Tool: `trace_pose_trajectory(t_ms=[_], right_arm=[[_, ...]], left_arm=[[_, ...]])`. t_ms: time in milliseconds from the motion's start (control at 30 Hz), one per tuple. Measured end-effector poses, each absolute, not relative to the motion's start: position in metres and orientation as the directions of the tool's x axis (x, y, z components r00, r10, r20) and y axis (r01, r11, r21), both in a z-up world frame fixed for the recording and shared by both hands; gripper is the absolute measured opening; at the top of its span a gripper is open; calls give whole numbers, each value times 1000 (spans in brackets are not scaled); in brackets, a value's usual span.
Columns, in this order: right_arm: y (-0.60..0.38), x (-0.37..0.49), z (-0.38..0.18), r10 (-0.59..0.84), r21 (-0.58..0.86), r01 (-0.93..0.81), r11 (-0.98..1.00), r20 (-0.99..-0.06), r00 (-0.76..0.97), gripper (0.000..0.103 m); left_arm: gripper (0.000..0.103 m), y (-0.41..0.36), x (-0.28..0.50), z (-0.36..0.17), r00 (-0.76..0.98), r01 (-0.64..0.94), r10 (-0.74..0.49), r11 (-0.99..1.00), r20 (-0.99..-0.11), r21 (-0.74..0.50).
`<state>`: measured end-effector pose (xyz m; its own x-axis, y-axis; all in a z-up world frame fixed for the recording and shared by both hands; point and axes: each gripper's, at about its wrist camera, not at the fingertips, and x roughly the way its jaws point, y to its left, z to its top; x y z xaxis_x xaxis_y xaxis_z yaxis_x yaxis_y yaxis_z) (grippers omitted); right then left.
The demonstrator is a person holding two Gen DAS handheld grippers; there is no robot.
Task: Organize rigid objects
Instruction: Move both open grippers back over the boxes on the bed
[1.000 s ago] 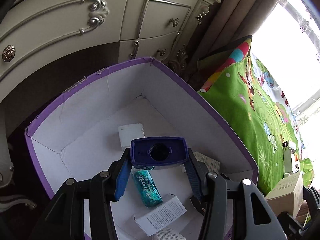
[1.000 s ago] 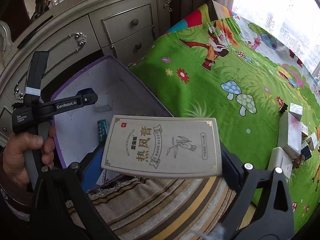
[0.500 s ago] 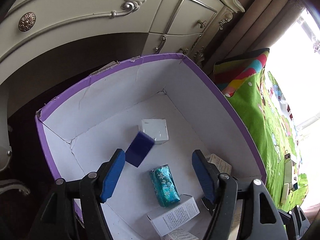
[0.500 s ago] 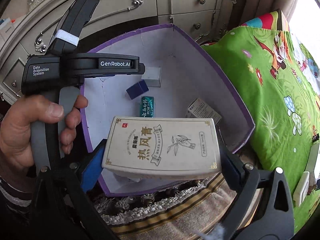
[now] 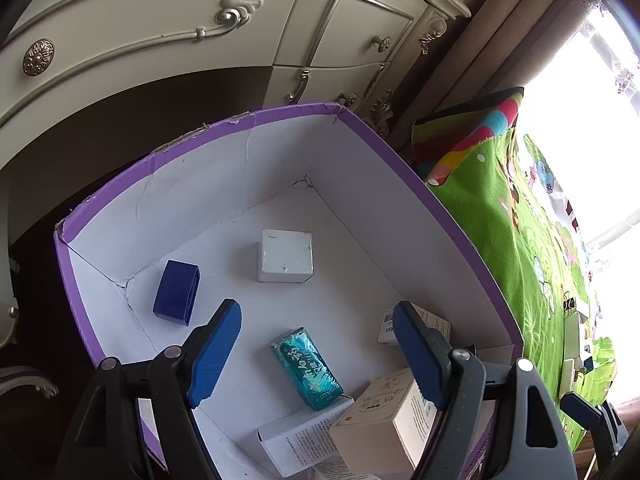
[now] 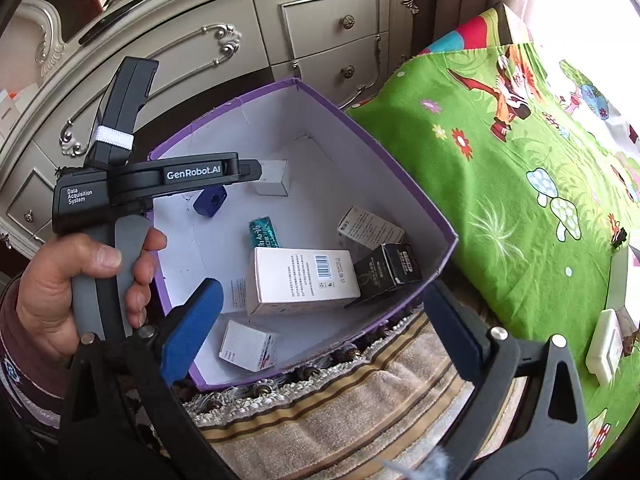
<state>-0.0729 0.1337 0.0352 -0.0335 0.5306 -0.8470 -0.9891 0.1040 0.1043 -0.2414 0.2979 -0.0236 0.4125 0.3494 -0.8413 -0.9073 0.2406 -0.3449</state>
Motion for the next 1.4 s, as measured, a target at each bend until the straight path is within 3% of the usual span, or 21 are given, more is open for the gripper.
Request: trace_pose_trajectory(t_ms=[567,1400], right_arm=[[41,82,43,507,92,-862,499,-838,204,101],[12,173,1,399,83,-746,661,-880,256,101]], left_arm=[[80,286,-212,-20,444,-887,333,290,-831,-358],[80,278,-179,-13,467,-866,324,353,-822,-353]])
